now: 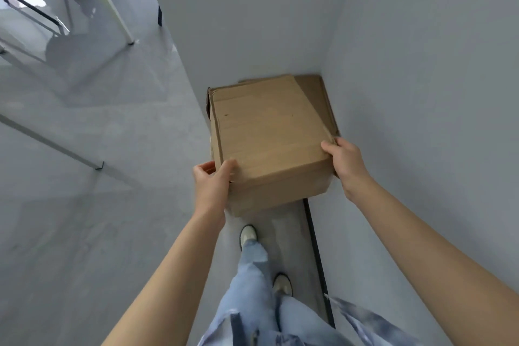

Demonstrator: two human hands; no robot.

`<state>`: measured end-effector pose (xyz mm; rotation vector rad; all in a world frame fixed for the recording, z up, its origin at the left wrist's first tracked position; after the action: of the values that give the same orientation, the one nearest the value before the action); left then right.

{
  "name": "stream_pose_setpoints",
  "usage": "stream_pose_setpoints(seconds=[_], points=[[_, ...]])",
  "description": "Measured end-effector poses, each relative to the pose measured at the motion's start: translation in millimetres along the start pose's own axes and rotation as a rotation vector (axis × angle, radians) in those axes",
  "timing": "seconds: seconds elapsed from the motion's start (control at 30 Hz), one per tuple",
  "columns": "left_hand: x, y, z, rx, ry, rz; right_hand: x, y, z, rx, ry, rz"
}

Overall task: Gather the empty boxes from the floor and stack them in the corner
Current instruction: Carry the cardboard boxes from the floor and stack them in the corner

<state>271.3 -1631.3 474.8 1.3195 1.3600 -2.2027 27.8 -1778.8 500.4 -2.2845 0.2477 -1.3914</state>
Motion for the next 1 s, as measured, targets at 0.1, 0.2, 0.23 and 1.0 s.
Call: stream_pose_setpoints(seconds=[0.1,0.2,0.23,1.0], points=[[-8,45,16,-0.01,0.037,-0.045,14,46,10,0.009,-0.027,0.011],[-12,86,34,-0.012,0.07,-0.1,28,89,18,0.023,-0.054,0.019],[-11,98,40,-0.012,0.09,-0.127,31,103,20,0.027,-0.068,0.028],[71,149,180,0.035,-0.117,-0.759,-32,183,15,0.045,0.086,0.725]])
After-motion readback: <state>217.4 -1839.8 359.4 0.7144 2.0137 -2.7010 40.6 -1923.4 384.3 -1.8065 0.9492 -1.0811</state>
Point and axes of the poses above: each hand's wrist, its own y-axis towards the middle knuckle, its own z-axis out of the palm, x = y × z, the point moved 8 cm from there along y, towards the middle knuckle, and after that the axes turned 15 degrees about -y, right-handed, at the moved point
